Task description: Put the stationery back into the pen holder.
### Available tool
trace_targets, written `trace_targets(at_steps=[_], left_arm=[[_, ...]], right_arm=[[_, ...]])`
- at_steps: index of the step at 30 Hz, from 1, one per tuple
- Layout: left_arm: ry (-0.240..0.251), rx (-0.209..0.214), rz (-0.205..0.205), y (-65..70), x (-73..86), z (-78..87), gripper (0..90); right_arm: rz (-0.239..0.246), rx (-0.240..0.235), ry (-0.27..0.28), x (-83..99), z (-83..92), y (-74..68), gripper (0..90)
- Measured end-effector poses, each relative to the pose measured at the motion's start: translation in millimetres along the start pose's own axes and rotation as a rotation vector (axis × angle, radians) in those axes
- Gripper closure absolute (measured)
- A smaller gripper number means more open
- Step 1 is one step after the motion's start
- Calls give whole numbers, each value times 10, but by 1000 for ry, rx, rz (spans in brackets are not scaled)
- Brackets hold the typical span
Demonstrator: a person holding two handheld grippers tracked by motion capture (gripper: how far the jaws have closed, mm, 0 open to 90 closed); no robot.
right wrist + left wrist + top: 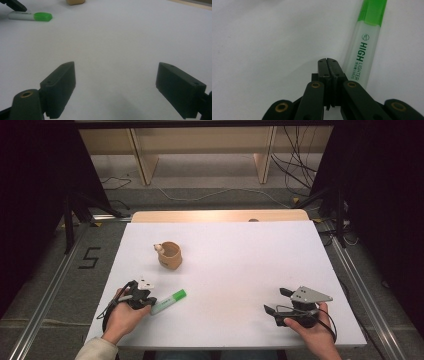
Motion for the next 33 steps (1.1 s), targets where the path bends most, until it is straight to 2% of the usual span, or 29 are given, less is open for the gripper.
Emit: trace_targets(at_steps=[9,13,16,18,19,21,23,24,27,30,33], left_arm=[[-5,6,-6,30,19,17,896],[-4,-7,-12,18,-5,23,855],[12,-25,-33,5,-53,63,778],[5,-24,-46,-7,-110,94,698],[-9,-16,-55,-9,-145,105,698],[0,1,-57,-3,-222,126,565],[-7,13,-79,14,-293,145,530],[-17,39,-89,36,-351,156,486],[-39,57,-101,47,-399,149,436],[-135,81,-109,75,-456,116,377],[-169,80,-128,104,-512,67,377]], right_arm=[[-1,-2,-7,1,3,0,170],[-1,-2,-7,1,2,0,170],[-4,2,-9,2,0,1,170],[-3,2,-8,3,-5,6,170],[-3,2,-8,3,-5,6,170],[-10,2,-4,7,-15,5,170],[-10,3,-4,7,-15,4,170],[-10,7,-5,6,-13,2,170],[-11,8,-7,7,-13,2,170],[-9,7,-12,6,-9,5,170],[-10,5,-4,8,-12,5,170]])
Point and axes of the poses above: each handheld gripper's, and its own axes: z roughly backward along the jaws, x roughly out of its underside, y roughly to its right, the point moved 1 cm from there along -z, roughly forward along the jaws, and after that the axes turned 5 degrees about x, right-handed, at the moved point
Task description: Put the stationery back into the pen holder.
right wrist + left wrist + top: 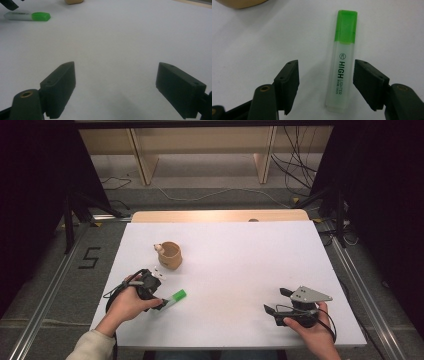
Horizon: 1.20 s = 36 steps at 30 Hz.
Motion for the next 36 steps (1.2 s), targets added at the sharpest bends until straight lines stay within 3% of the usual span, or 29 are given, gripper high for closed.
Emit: trace_targets(at_steps=[13,18,22,36], left_arm=[[-149,61,-42,37,-161,-186,524],[-197,70,-39,58,-192,-214,564],[-222,88,-36,72,-196,-249,585],[-261,72,-37,77,-212,-285,641]], right_arm=[[5,2,-8,1,15,2,170],[2,3,-7,0,15,1,170],[5,2,-7,1,16,2,170],[7,1,-8,1,17,3,170]])
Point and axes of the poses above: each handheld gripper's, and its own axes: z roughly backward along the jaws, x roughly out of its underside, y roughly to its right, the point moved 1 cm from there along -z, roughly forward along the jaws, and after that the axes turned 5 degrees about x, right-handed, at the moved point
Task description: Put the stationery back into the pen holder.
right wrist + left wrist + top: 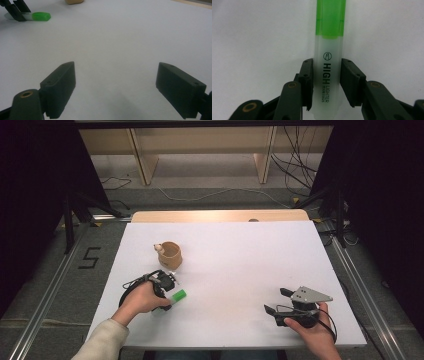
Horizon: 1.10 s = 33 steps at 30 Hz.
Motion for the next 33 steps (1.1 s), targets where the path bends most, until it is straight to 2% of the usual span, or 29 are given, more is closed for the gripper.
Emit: trace_targets(at_steps=[22,26,33], left_arm=[[-7,1,11,-6,-2,8,662],[9,7,23,-5,5,3,662],[24,11,17,-7,11,8,662]], right_arm=[[1,-1,1,-1,3,-3,170],[1,-3,2,-2,3,-3,170],[2,-3,2,-1,3,-3,170]])
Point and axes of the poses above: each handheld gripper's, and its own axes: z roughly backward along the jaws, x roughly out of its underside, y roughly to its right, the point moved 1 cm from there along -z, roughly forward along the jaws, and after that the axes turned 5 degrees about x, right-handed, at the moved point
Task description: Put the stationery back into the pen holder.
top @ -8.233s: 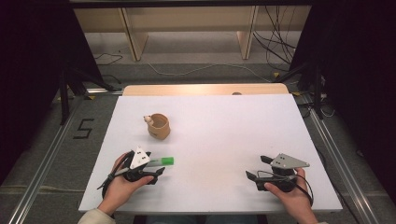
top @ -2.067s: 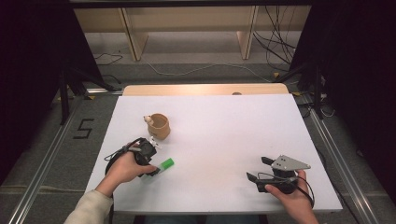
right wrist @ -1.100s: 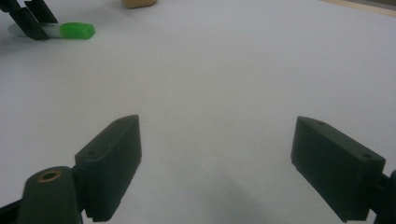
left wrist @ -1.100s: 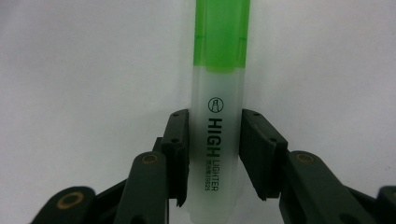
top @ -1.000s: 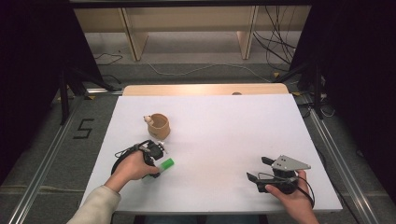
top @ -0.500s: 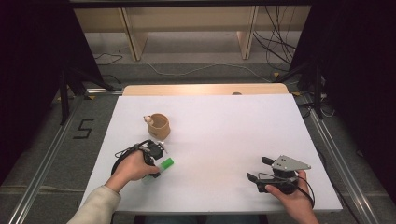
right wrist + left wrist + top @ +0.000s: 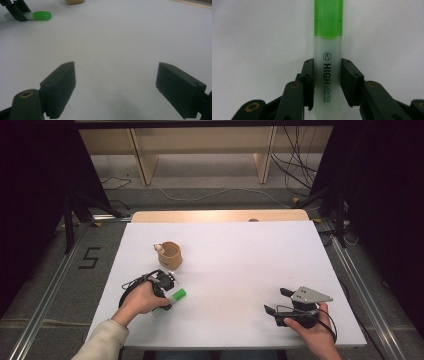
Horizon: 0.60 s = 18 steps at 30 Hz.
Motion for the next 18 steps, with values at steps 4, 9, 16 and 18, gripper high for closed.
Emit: trace_targets(at_steps=[4,9,16,18], left_arm=[[7,15,4,5,1,6,662],[21,12,3,1,9,28,662],[57,-5,6,-7,29,45,663],[63,-7,1,-10,31,58,663]], right_arm=[[0,2,-1,0,1,1,170],[2,2,2,0,3,2,170],[1,2,-1,0,3,0,170],[0,2,-1,0,3,0,170]])
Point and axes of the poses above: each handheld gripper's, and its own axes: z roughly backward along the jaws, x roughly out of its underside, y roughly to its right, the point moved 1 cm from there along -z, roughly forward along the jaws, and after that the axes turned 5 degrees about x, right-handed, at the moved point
